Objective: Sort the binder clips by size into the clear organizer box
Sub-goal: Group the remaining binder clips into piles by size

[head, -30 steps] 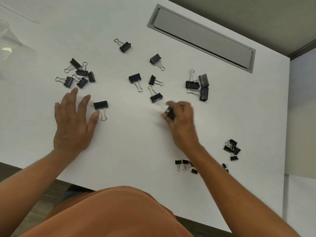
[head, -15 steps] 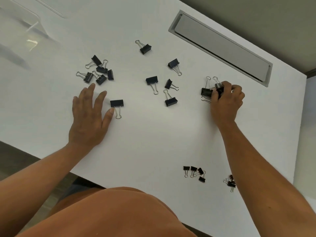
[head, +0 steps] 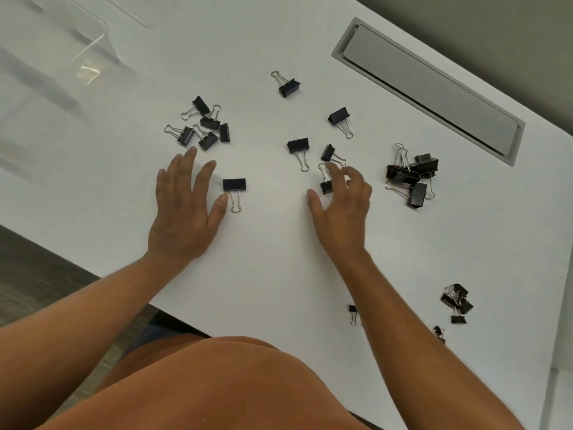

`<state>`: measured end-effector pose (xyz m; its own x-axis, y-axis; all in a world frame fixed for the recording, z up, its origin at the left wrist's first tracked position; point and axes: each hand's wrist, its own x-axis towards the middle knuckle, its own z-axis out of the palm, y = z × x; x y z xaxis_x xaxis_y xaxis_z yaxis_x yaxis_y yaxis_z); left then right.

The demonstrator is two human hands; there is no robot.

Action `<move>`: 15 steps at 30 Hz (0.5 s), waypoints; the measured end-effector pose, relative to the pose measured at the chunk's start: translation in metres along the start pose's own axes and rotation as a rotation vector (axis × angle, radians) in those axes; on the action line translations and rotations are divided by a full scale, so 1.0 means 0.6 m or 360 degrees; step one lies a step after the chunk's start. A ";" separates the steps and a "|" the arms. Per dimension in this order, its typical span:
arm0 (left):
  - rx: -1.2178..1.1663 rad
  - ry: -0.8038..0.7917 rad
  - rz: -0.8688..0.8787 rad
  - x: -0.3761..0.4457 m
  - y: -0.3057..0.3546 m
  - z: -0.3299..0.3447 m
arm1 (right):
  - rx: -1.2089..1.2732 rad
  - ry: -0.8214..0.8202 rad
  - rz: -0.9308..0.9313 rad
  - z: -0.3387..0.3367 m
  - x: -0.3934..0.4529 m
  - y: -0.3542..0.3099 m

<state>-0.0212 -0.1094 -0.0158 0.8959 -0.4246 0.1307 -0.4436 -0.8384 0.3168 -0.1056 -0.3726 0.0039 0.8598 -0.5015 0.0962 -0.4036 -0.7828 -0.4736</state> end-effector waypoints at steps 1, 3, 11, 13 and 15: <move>-0.0007 0.0003 0.0002 0.000 0.000 0.000 | 0.0026 -0.0017 0.0010 0.010 -0.001 -0.006; -0.0018 0.0016 0.0002 0.000 -0.001 0.000 | 0.0071 -0.0006 -0.0061 0.026 -0.007 -0.019; 0.0012 0.0050 0.0000 -0.001 -0.002 0.002 | 0.0172 -0.0138 -0.0270 0.058 -0.035 -0.087; 0.0015 0.0049 0.0005 -0.001 -0.003 0.003 | 0.0194 -0.0130 -0.0190 0.058 -0.040 -0.102; 0.0024 0.0052 0.0014 -0.001 -0.004 0.004 | 0.0129 -0.0137 -0.0251 0.059 -0.045 -0.123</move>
<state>-0.0210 -0.1081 -0.0190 0.8923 -0.4205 0.1642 -0.4513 -0.8399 0.3016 -0.0879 -0.2886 0.0053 0.9354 -0.3389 0.1010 -0.2383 -0.8151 -0.5280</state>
